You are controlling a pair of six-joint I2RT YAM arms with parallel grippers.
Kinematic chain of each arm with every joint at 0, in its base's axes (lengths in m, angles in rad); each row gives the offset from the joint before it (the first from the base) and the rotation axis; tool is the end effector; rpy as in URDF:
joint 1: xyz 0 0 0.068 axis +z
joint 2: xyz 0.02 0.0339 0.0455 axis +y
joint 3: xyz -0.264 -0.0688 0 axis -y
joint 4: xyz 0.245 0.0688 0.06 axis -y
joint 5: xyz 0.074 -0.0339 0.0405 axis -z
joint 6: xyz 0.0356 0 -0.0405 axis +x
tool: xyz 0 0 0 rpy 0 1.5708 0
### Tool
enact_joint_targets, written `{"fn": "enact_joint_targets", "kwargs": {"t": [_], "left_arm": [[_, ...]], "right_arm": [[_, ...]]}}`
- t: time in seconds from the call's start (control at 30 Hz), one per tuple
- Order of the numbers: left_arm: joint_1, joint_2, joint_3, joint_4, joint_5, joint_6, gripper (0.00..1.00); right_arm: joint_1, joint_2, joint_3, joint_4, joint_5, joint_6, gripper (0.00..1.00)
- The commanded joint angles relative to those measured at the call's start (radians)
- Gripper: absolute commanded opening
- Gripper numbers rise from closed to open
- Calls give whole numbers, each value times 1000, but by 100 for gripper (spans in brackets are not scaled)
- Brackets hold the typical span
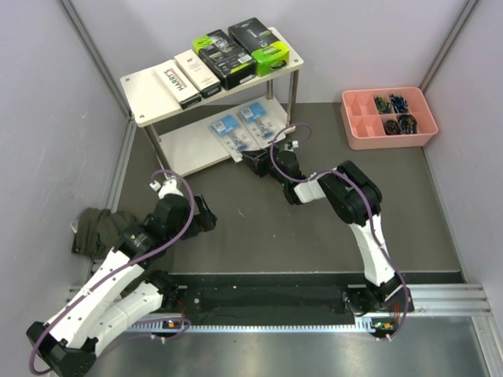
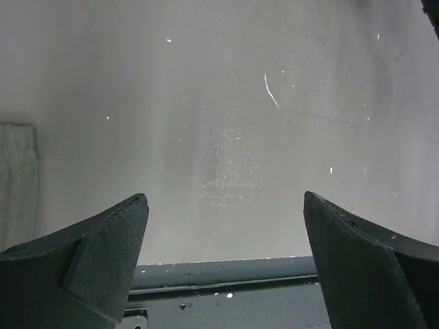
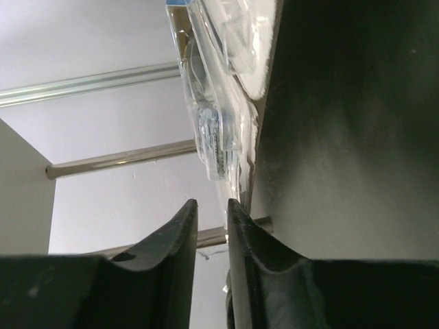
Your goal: Place and organize the shaving razors onto the shelf
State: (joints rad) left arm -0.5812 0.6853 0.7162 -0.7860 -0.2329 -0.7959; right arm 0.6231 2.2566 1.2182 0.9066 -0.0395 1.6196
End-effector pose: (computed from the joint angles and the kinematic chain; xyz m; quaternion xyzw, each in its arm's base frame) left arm 0.1196 -0.0688 0.2737 -0.1435 0.9016 -0.1680 0.3720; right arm 0.3824 0.2765 0.1228 0.3479 0.6668 0.5999 0.2729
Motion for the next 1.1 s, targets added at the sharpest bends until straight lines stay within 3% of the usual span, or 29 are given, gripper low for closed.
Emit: {"fn": "enact_joint_targets", "kwargs": {"t": [0.0,0.07,0.27,1.07], "left_arm": [[1,-3,-4,21,3,-5,99],[1,-3,-6,21,4,-5,99],[3,-4,-6,19,6,-5,99],[1,11,5,16,1,6,99]], "right_arm": [[-13,-91,-55,64,-14,-27,29],[-14,-97,-78,71,-16,-29,36],[-14,-80,-115,89,-17,-13,36],[-19,57,82,-17,-42,-12,25]]}}
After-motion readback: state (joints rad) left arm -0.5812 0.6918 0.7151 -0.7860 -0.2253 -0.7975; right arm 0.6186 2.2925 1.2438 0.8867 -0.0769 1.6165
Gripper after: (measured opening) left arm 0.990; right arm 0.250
